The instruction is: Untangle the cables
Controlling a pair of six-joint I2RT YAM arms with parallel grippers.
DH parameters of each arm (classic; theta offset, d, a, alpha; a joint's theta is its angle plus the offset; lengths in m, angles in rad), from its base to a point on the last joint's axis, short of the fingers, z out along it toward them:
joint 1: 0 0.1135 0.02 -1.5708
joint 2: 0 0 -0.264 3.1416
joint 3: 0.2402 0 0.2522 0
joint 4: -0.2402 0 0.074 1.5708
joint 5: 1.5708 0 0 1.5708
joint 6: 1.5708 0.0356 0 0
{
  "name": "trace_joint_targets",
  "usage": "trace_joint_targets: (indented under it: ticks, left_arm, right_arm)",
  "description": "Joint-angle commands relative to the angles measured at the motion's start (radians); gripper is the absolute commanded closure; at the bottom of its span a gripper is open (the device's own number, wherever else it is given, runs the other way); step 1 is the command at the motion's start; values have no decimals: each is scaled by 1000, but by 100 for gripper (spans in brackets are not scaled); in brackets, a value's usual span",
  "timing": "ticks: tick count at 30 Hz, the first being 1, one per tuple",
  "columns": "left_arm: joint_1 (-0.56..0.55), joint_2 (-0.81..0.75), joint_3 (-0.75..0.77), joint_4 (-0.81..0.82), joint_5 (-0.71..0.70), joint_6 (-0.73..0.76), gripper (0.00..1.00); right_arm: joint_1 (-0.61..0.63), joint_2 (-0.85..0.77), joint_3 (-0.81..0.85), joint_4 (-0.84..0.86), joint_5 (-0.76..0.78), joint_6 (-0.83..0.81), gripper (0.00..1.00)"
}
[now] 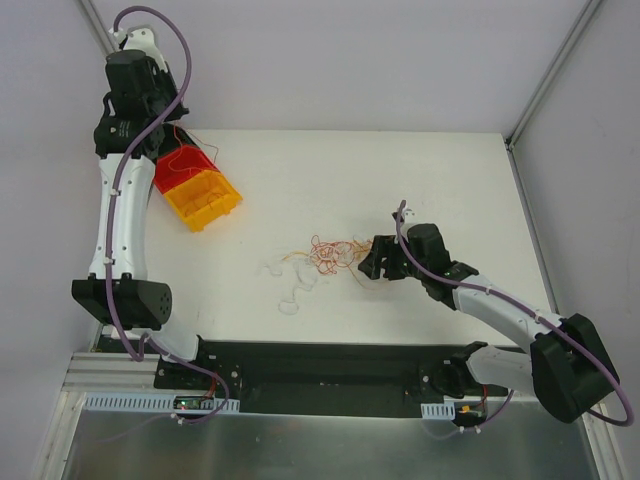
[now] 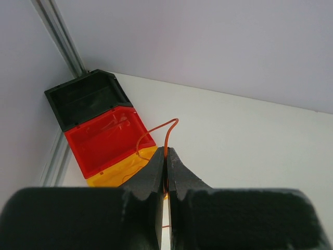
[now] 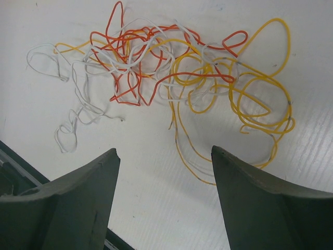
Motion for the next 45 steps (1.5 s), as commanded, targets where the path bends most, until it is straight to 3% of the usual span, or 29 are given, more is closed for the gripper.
trace_joint_targets:
  ticks: [1, 11, 23, 33, 37, 39, 41, 44, 45]
  left_arm:
    - [17, -10, -13, 47, 9, -5, 100]
    - [57, -14, -287, 139, -22, -5, 100]
    - [63, 141, -458, 190, 9, -49, 100]
    - [61, 364, -386, 197, 82, -7, 100]
    - [63, 343, -409, 157, 20, -45, 100]
    - [63, 289, -446, 159, -3, -51, 86]
    - [64, 205, -472, 151, -60, -69, 63]
    - [72, 100, -498, 119, -89, -88, 37]
    - [72, 65, -501, 98, -94, -99, 23]
  right_arm:
    - [-6, -7, 0, 45, -13, 5, 26]
    - [-6, -1, 3, 45, -20, 5, 26]
    - [-15, 7, 2, 48, -32, 8, 26]
    - [-23, 12, 2, 53, -44, 11, 26]
    - [-26, 13, 2, 54, -49, 13, 26]
    - [-27, 16, 3, 56, -52, 14, 26]
    - [-29, 21, 5, 56, -58, 11, 26]
    - [-27, 22, 8, 54, -63, 11, 26]
    - [-27, 19, 8, 50, -61, 10, 26]
